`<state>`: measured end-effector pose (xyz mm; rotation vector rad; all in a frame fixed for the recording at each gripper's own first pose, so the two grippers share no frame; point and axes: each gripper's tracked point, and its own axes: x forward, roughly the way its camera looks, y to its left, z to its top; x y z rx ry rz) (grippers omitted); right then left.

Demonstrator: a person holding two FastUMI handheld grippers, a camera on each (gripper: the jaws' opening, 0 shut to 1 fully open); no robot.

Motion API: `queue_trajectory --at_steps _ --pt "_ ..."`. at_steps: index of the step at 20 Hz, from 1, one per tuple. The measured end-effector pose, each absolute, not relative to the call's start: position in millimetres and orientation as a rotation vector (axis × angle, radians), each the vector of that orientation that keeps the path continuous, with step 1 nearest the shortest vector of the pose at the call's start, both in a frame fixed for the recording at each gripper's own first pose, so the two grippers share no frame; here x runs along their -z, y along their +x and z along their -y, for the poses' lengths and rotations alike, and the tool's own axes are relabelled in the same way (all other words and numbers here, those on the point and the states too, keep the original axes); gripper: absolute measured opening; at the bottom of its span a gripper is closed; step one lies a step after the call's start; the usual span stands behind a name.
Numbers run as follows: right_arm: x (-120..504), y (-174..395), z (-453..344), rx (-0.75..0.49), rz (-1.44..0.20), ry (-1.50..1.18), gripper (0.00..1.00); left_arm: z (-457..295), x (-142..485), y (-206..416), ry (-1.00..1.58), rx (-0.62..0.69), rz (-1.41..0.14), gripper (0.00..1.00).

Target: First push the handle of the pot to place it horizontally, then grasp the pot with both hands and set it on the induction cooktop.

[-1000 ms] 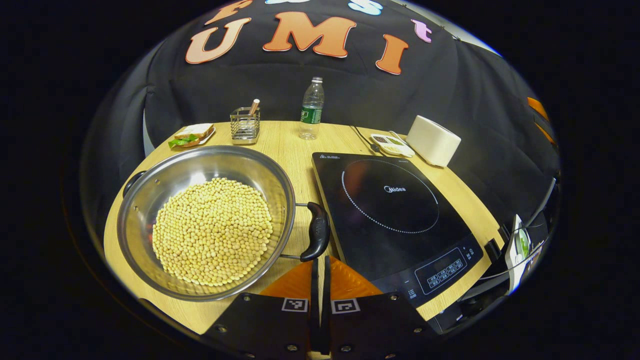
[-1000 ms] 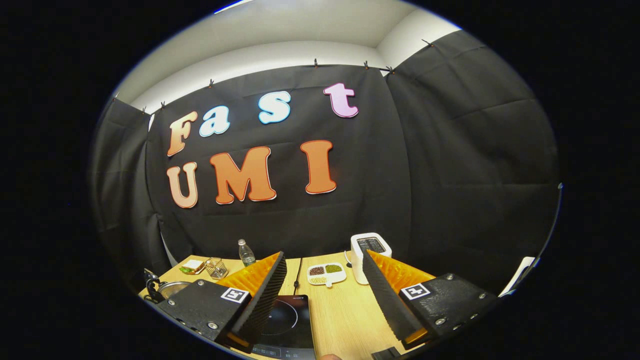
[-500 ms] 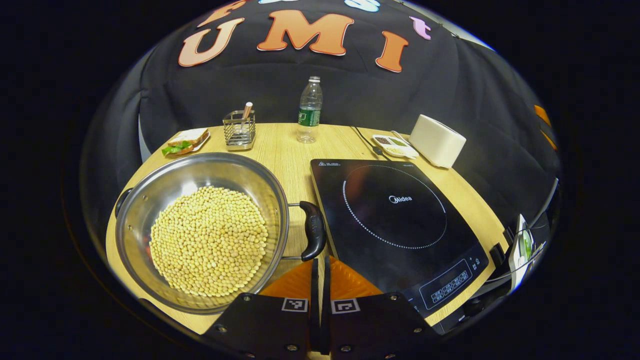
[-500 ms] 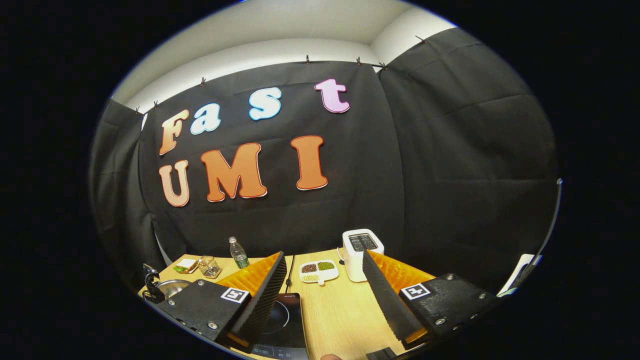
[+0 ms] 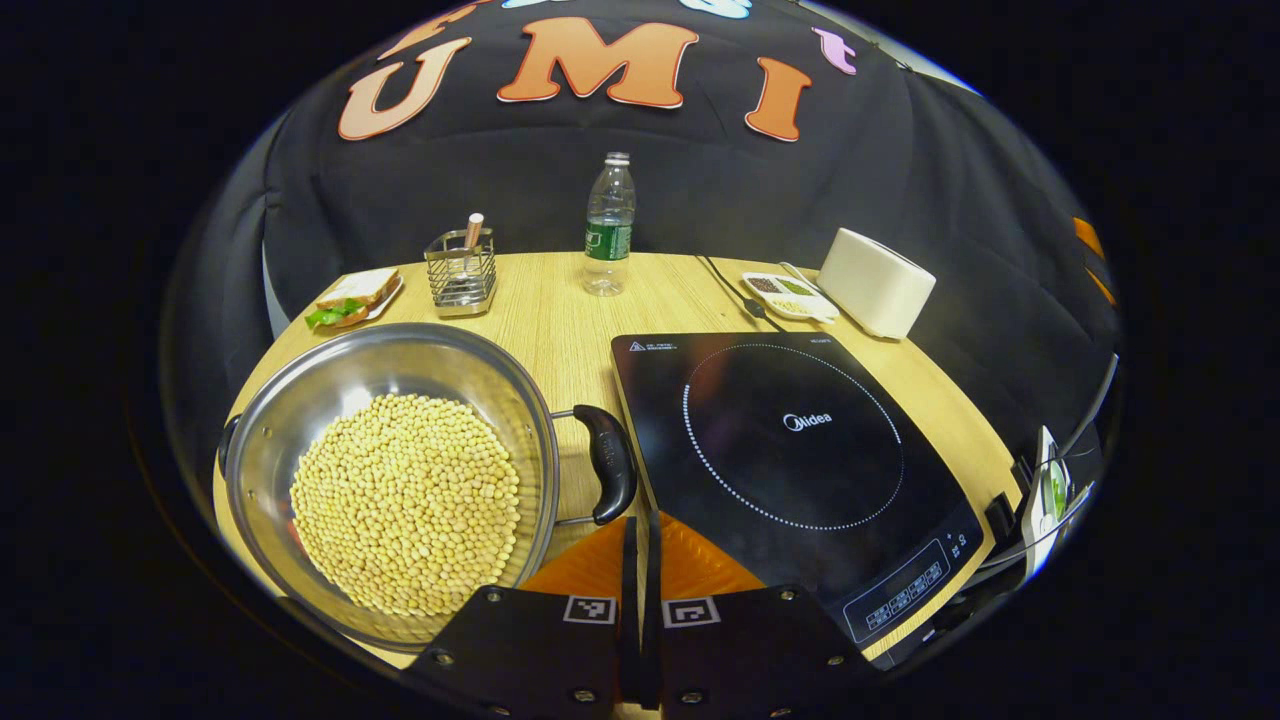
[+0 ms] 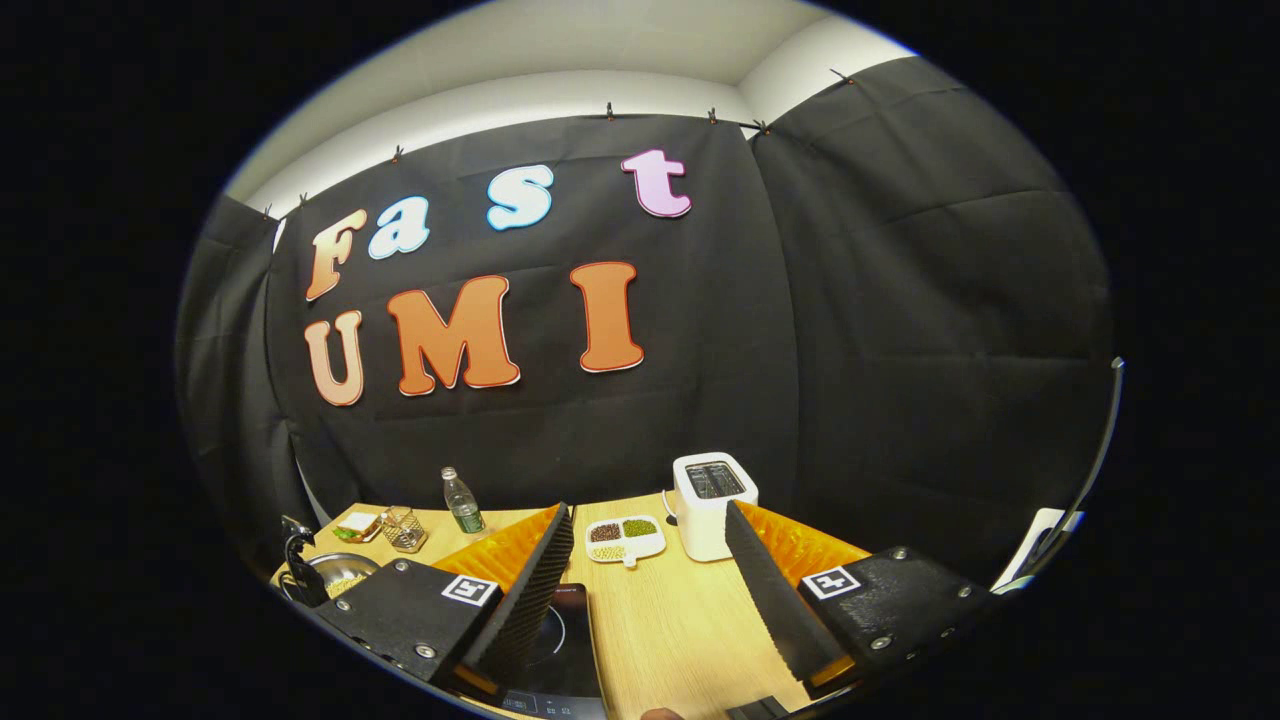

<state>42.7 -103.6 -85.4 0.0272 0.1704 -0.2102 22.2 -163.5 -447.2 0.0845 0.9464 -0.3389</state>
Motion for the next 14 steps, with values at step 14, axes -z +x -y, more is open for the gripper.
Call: queue_trajectory --at_steps 14 --pt "93 51 44 0.182 -0.188 0.003 0.95 164 397 14 0.051 0.461 -0.841 0.02"
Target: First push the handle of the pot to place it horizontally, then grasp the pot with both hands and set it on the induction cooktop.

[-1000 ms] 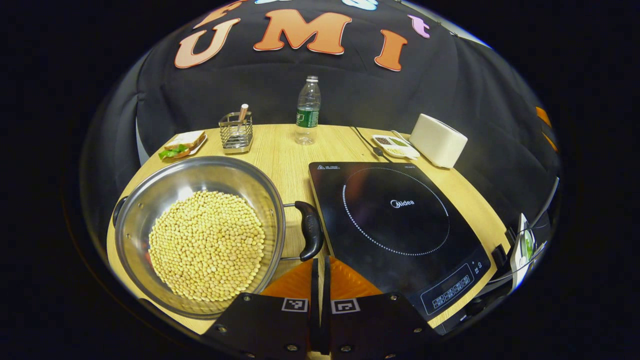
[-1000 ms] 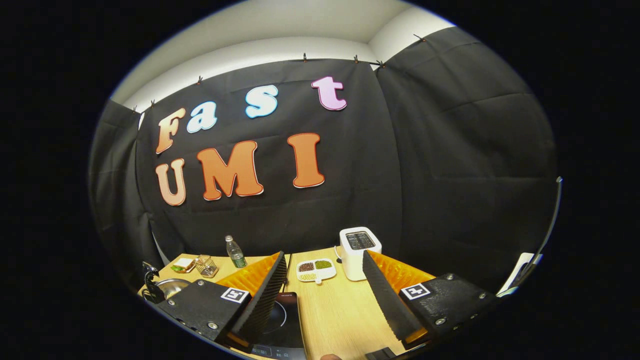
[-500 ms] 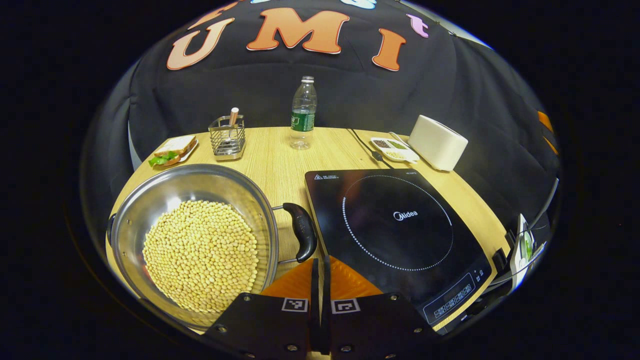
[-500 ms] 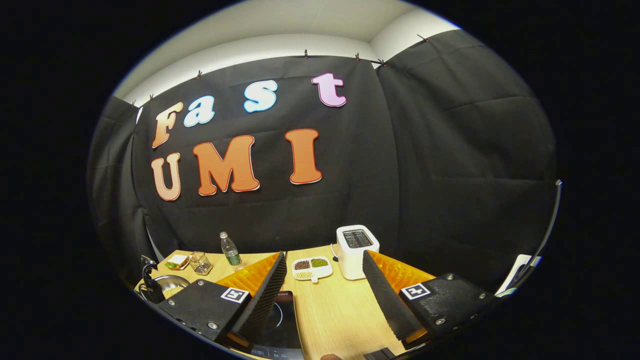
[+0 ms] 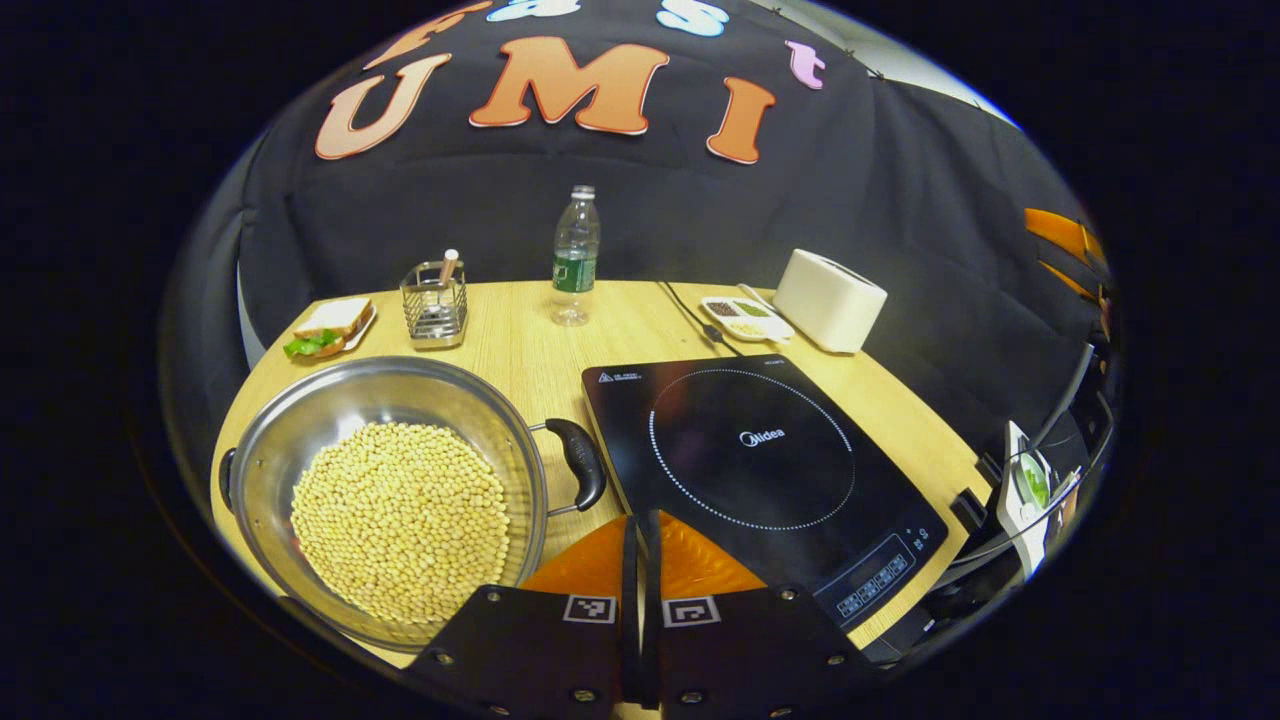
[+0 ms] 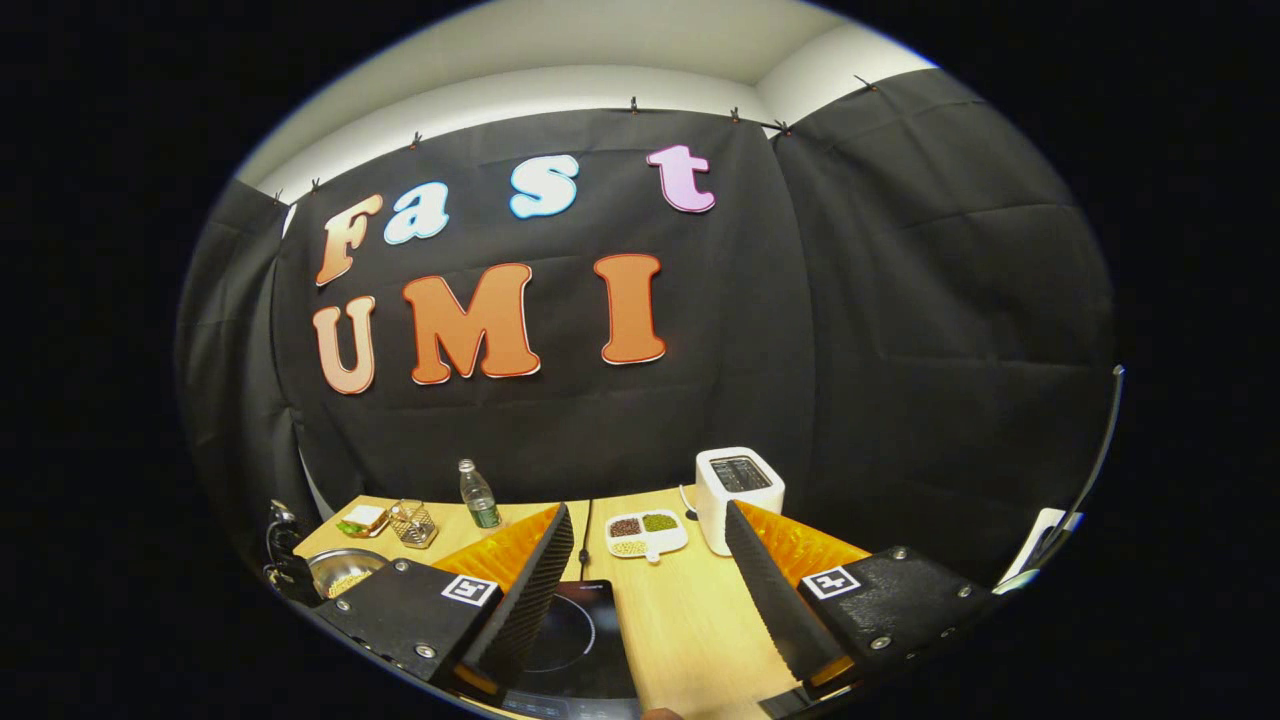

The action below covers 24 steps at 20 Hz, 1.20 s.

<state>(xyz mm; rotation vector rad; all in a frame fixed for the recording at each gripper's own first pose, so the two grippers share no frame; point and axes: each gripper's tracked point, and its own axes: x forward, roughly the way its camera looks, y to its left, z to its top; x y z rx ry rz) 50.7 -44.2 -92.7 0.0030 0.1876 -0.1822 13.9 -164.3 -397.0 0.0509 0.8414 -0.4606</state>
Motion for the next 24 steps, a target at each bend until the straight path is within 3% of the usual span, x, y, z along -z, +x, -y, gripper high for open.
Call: queue_trajectory --at_steps 6,7,8,11,12,14,15,17,18,19,20,21,23,24 --pt "115 56 -30 0.109 -0.220 0.008 1.00 84 321 20 0.051 0.381 -0.672 0.02" --pt "120 58 -44 0.090 -0.227 0.013 0.95 66 310 22 0.055 0.357 -0.648 0.02" --pt "126 59 -62 0.065 -0.231 0.021 1.00 46 301 25 0.058 0.334 -0.624 0.02" --pt "143 69 -103 0.015 -0.252 0.044 1.00 -1 286 32 0.060 0.268 -0.587 0.02" --pt "150 71 -115 0.005 -0.259 0.048 0.95 -15 284 32 0.056 0.251 -0.578 0.02" --pt "164 78 -138 -0.014 -0.278 0.054 1.00 -46 276 35 0.053 0.213 -0.554 0.04" --pt "173 83 -149 -0.025 -0.294 0.057 0.95 -59 276 38 0.045 0.199 -0.553 0.04" --pt "195 90 -171 -0.045 -0.335 0.052 1.00 -78 281 41 0.014 0.175 -0.561 0.13" --pt "204 93 -179 -0.051 -0.353 0.045 0.95 -87 285 43 -0.002 0.169 -0.570 0.19" --pt "214 96 -187 -0.056 -0.369 0.035 0.95 -97 290 46 -0.018 0.161 -0.575 0.18" --pt "224 100 -195 -0.062 -0.384 0.026 1.00 -105 294 48 -0.030 0.153 -0.578 0.29" --pt "234 104 -203 -0.068 -0.400 0.018 0.95 -114 298 52 -0.038 0.143 -0.583 0.28" --pt "253 111 -217 -0.079 -0.432 -0.002 0.95 -125 311 59 -0.058 0.137 -0.595 0.48" --pt "265 114 -224 -0.085 -0.450 -0.015 0.95 -130 319 64 -0.063 0.136 -0.608 0.52"
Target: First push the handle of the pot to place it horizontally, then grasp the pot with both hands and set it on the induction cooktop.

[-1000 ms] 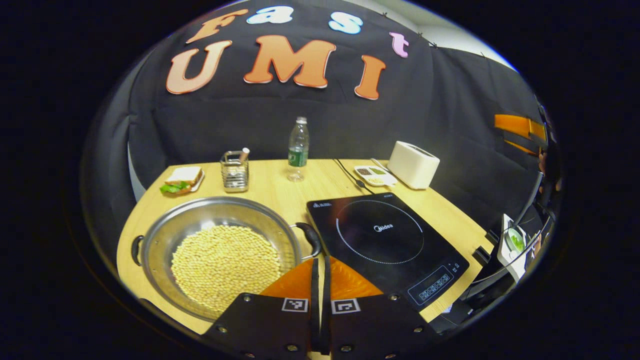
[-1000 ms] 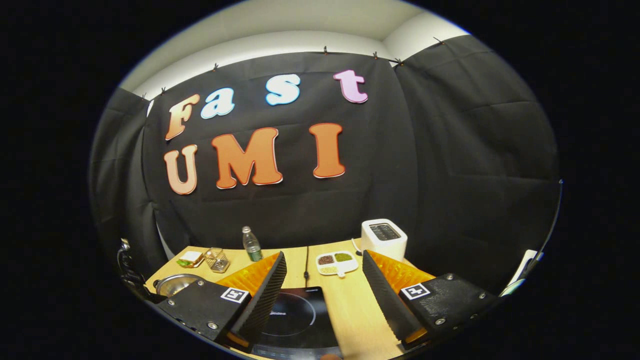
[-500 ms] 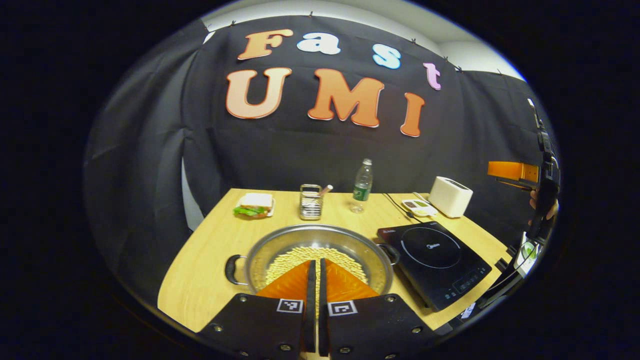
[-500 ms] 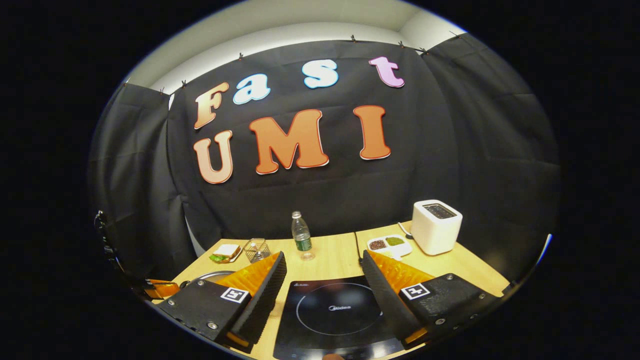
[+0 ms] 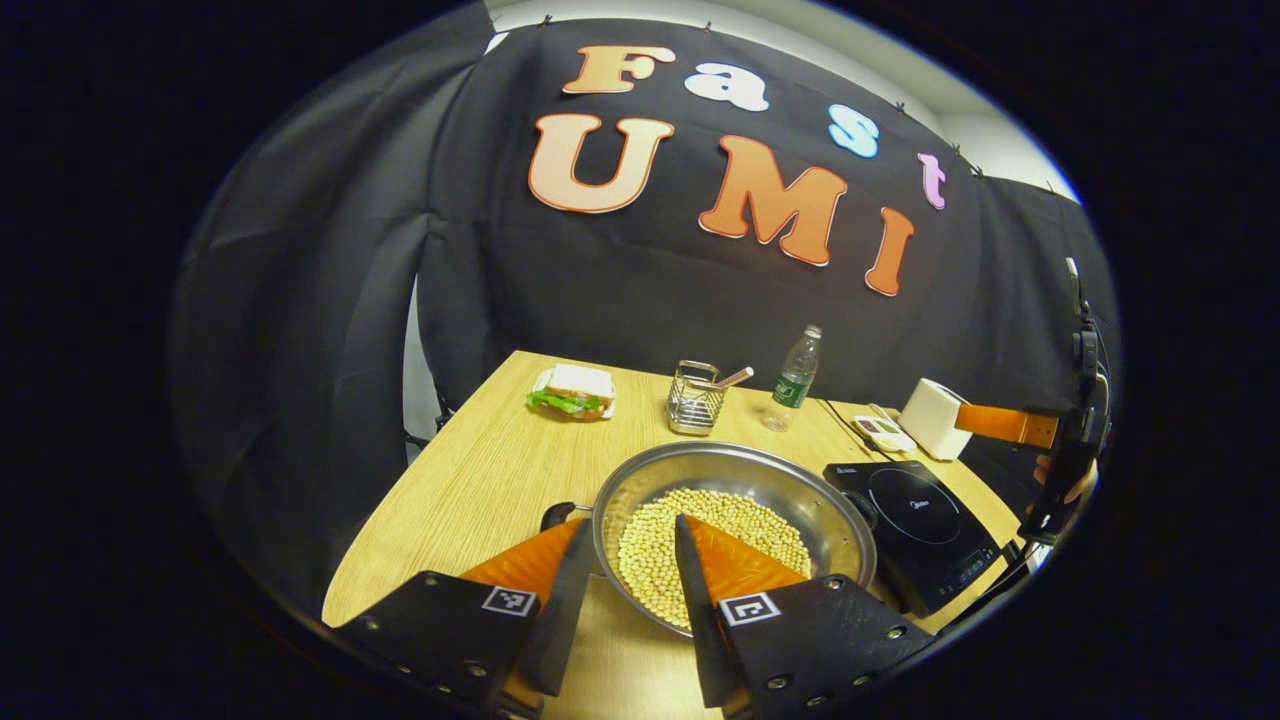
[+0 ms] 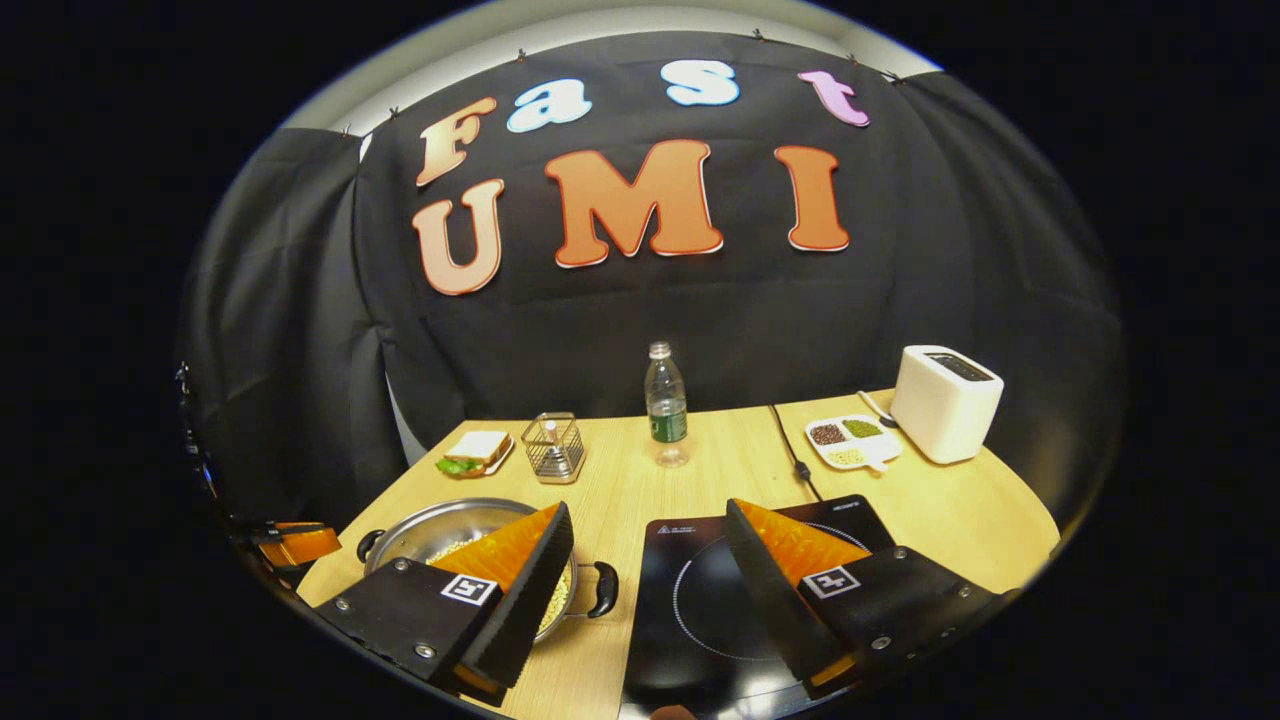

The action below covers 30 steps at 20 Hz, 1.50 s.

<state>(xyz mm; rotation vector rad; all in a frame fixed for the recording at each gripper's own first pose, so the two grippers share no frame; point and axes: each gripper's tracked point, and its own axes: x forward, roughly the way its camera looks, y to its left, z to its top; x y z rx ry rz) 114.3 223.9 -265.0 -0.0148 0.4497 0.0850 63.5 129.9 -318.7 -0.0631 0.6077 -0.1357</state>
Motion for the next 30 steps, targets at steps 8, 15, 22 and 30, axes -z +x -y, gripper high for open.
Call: queue_trajectory --at_steps 8,15,22,30 --pt "351 131 -258 -0.097 -0.619 -0.098 0.96 -148 366 90 -0.070 0.151 -0.682 0.92" --pt "392 135 -258 -0.075 -0.710 -0.153 0.96 -160 412 103 -0.051 0.128 -0.762 0.92" --pt "404 134 -265 -0.096 -0.747 -0.154 0.95 -161 433 103 -0.078 0.131 -0.818 0.91" --pt "412 134 -271 -0.108 -0.780 -0.122 0.65 -156 433 109 -0.102 0.121 -0.809 0.58"
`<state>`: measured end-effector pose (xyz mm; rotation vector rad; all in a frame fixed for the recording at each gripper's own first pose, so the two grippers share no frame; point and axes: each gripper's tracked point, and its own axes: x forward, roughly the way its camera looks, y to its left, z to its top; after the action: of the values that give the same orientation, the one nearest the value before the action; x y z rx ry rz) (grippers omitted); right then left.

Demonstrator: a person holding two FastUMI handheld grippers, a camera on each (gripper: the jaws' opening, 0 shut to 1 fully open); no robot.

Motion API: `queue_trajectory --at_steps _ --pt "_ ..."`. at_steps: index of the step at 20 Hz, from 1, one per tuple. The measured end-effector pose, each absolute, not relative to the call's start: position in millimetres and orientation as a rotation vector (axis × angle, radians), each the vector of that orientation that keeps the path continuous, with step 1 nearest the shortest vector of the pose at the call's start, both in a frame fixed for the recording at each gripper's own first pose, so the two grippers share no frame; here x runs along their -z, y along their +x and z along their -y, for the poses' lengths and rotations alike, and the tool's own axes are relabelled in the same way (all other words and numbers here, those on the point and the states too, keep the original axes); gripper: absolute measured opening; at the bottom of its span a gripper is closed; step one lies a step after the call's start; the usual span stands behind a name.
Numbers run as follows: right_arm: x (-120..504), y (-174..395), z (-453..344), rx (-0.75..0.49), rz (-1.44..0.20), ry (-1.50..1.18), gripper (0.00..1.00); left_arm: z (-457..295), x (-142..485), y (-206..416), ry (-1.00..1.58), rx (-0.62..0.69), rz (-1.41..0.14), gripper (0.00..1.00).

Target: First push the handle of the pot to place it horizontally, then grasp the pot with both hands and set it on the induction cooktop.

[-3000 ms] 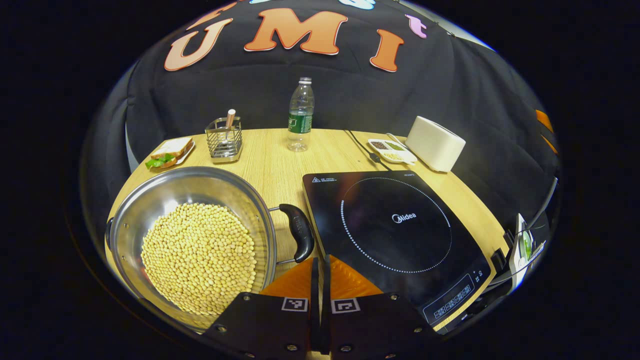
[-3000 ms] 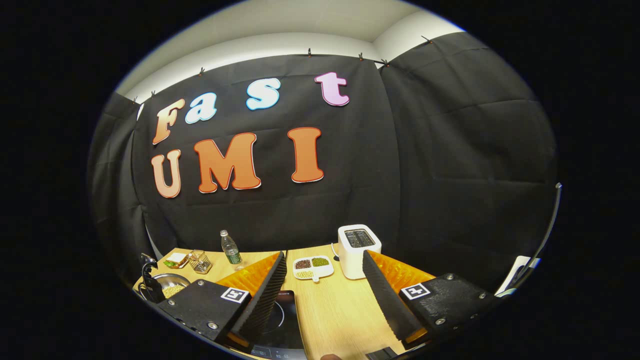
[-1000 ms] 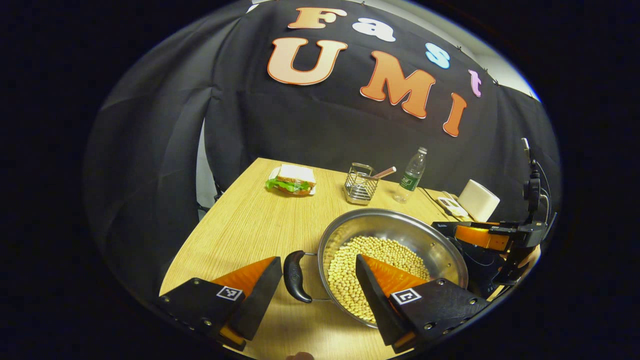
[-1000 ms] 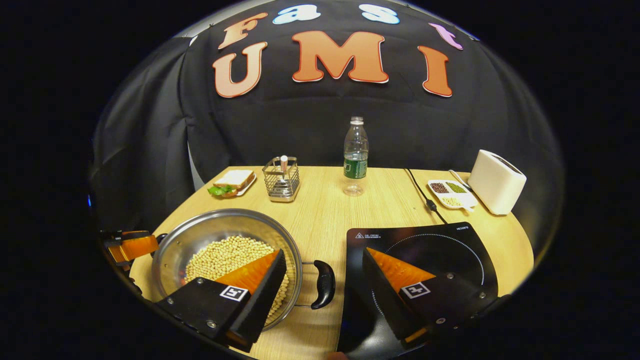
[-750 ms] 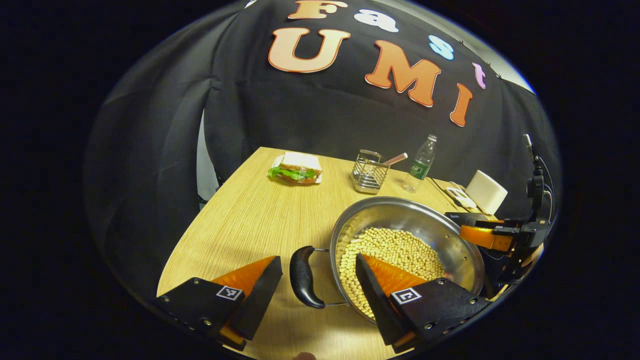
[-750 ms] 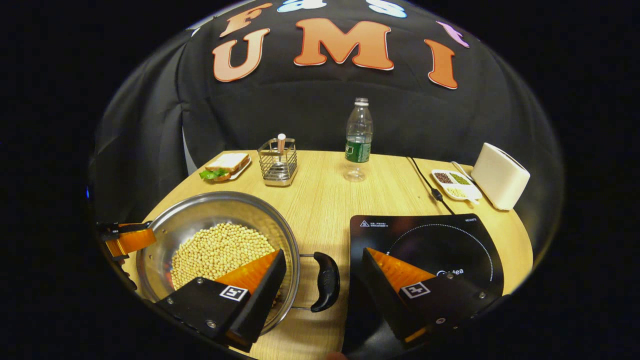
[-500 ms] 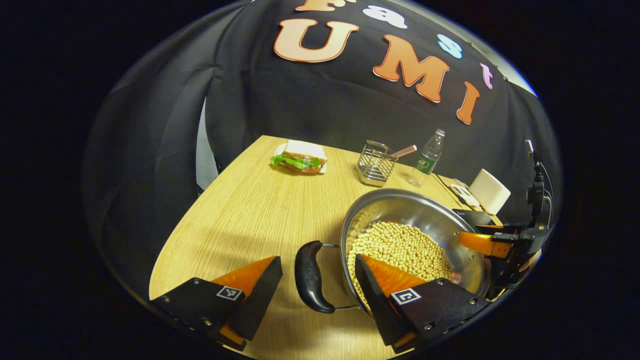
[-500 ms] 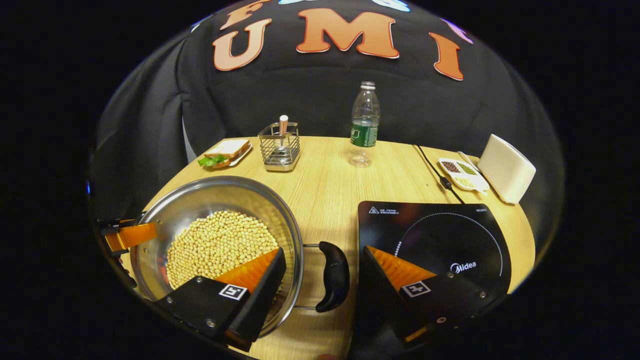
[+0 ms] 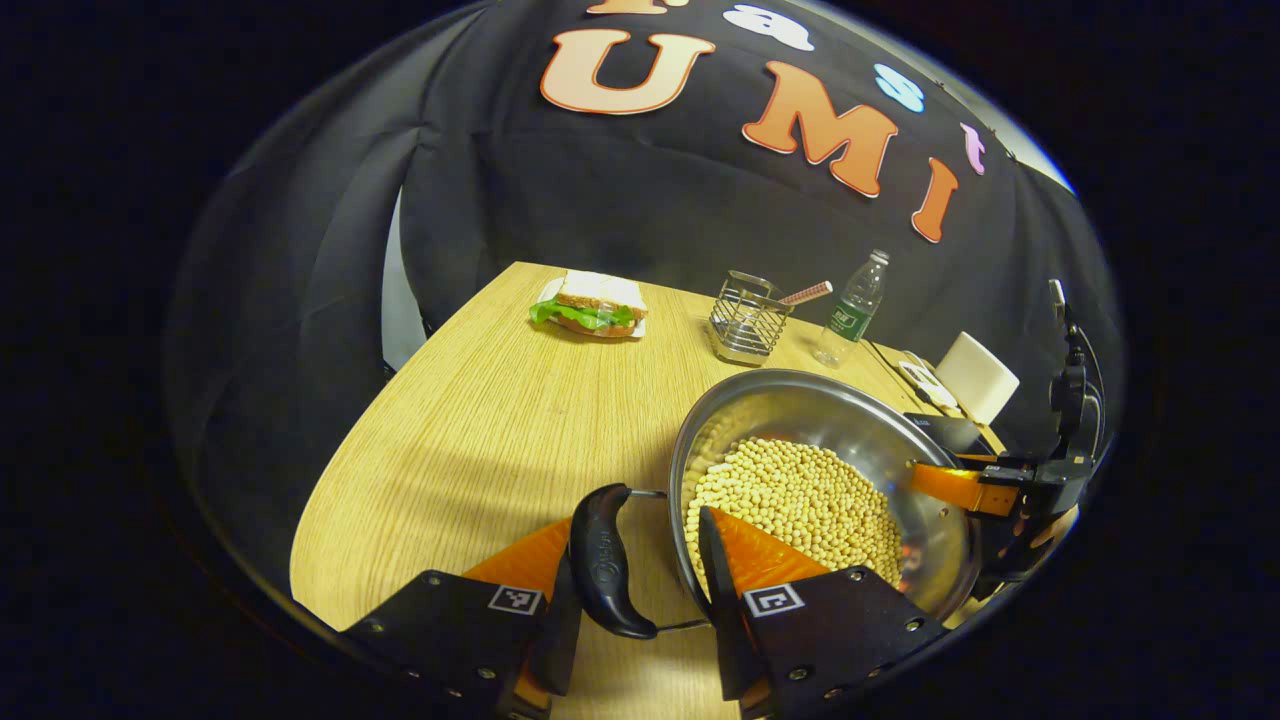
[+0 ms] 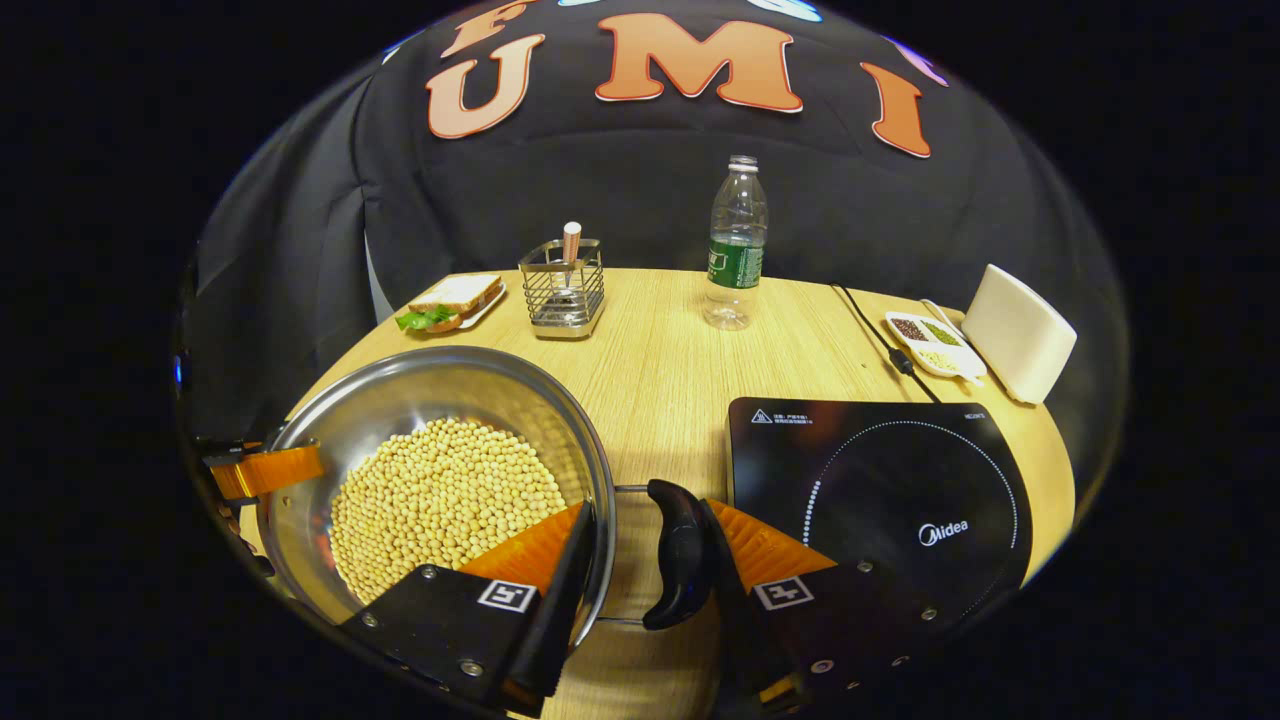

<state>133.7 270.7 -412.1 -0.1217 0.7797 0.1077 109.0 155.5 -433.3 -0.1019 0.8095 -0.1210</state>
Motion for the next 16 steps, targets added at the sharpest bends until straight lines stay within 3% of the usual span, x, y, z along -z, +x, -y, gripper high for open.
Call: queue_trajectory --at_steps 5,6,16 --pt "410 131 -273 -0.113 -0.818 -0.059 0.48 -160 427 105 -0.099 0.049 -0.811 0.51" --pt "409 130 -272 -0.118 -0.816 -0.055 0.52 -159 425 107 -0.088 0.044 -0.806 0.51" --pt "351 120 -238 -0.131 -0.747 -0.013 0.52 -117 363 83 -0.056 0.037 -0.744 0.51"
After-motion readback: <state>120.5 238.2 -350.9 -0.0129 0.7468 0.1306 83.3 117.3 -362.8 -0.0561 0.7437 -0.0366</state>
